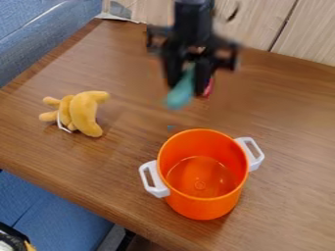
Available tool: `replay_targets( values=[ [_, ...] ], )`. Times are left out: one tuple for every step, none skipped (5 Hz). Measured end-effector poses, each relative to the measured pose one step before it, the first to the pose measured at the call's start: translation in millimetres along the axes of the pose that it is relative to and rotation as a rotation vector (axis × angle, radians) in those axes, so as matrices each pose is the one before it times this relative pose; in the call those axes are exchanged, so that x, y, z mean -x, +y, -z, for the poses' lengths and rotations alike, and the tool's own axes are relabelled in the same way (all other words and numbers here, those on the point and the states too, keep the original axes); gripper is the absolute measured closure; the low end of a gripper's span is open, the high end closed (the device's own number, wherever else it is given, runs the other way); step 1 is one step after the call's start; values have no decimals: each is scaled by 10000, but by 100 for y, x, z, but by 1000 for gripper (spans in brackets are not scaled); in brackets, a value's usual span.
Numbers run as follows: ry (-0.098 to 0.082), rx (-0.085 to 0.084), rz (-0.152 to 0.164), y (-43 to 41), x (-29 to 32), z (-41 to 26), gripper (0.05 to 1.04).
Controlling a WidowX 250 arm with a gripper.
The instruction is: Took the blue object and placed it on the upper part of the table
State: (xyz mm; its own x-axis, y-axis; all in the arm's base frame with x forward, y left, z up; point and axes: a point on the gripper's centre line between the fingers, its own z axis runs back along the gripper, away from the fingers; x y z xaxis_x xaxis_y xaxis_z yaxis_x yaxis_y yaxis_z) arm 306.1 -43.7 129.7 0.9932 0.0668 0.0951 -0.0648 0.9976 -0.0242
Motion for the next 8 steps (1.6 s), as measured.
replay_targets(
  values=[
    [-203,615,-228,-2352,-3508,-53,643],
    [38,73,268,-2888,-2787,1583,643],
    [-27,9,267,-1754,-2067,1542,643],
    [-356,-97,166,-436,-1427,927,643],
    [-58,-111,207,-544,-915,1273,643],
    [105,-25,46,-194,-498,865,643],
    [245,-95,-20,-25,-320,911,591],
    [30,-66,-57,23,-11,164,267]
  ],
)
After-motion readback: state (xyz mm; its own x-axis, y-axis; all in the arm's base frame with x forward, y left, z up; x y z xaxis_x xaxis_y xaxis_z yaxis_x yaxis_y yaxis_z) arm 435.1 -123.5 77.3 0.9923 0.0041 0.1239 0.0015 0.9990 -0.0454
